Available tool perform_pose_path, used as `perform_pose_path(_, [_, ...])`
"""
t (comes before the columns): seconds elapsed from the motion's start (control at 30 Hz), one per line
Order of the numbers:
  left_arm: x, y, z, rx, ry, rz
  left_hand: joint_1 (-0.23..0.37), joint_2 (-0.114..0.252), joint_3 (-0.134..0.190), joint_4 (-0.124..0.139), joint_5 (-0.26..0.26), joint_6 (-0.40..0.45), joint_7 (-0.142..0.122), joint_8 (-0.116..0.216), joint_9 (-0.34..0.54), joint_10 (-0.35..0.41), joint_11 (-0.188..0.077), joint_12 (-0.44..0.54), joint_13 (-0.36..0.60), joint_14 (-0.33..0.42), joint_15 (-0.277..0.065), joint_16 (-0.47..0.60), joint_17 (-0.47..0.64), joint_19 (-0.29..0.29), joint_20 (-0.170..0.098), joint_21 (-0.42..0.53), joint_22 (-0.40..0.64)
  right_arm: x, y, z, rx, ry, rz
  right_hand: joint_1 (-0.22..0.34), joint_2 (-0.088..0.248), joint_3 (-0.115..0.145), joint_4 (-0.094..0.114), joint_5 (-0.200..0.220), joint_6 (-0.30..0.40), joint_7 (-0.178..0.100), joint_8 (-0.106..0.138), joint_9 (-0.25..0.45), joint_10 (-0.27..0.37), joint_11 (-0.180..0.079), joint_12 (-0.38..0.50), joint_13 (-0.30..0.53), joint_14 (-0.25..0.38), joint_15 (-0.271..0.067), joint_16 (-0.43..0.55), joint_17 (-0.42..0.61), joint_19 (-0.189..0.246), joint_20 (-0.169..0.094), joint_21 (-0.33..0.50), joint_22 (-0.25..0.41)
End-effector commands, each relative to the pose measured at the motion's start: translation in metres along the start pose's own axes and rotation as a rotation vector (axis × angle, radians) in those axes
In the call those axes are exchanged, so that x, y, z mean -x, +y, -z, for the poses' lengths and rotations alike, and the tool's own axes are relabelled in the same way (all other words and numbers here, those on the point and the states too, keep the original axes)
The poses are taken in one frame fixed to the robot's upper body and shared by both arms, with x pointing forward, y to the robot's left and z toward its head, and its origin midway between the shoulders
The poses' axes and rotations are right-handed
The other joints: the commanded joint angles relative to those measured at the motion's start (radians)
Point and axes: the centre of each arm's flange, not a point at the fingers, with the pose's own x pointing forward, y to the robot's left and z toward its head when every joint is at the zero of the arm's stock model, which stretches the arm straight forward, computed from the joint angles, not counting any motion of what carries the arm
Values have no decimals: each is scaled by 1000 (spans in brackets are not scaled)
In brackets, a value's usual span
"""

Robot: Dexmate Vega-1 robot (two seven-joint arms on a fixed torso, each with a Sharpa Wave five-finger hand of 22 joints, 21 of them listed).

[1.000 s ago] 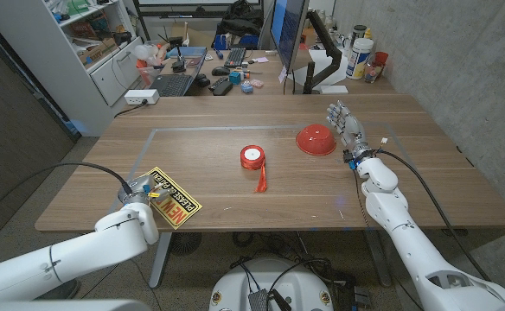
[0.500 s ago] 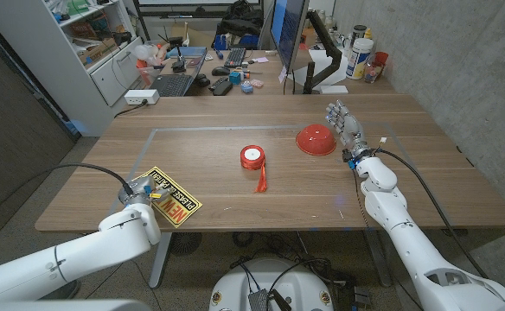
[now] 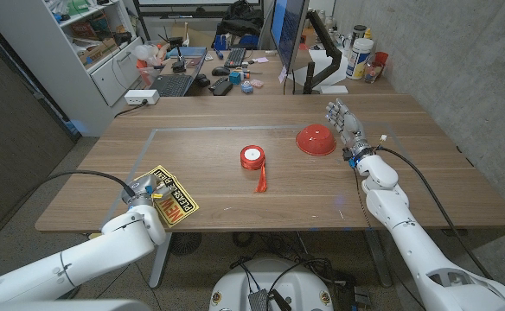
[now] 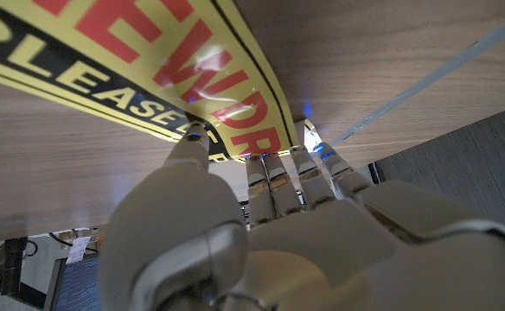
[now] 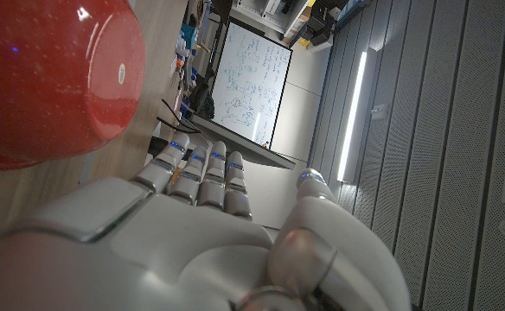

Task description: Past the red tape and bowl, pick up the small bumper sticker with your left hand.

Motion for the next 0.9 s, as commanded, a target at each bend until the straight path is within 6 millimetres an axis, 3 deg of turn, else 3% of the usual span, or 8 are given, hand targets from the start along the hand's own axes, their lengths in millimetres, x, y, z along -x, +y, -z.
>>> perform_pose_path(0.03, [0,-10,2,21,21,2,30,4,7,-7,-9,48,1,12,4,84,-42,2,3,42,-49,8,-1,26,0,6,0,-1,3,-3,11,-1,-6,-3,-1,2,-9,6,8,-4,1,6,5,-4,-1,2,9,1,3,3,-5,0,-2,5])
perform_pose_path(0.43, [-1,-5,5,29,24,-17,44,7,10,-6,-16,66,0,11,4,106,-42,-3,3,54,-46,1,-1,34,16,4,0,-4,8,-4,8,-10,-12,-3,0,2,-10,6,9,-4,1,6,7,-5,-1,2,8,1,3,3,-7,0,-2,5])
perform_pose_path(0.9, [0,3,2,48,27,-43,70,13,18,-8,-27,100,1,12,5,153,-46,-4,4,80,-48,-3,-1,48,16,2,0,-1,8,-2,-1,-10,-11,-2,0,2,-12,6,8,-4,1,6,5,-4,-2,2,9,0,3,3,-8,0,-2,5])
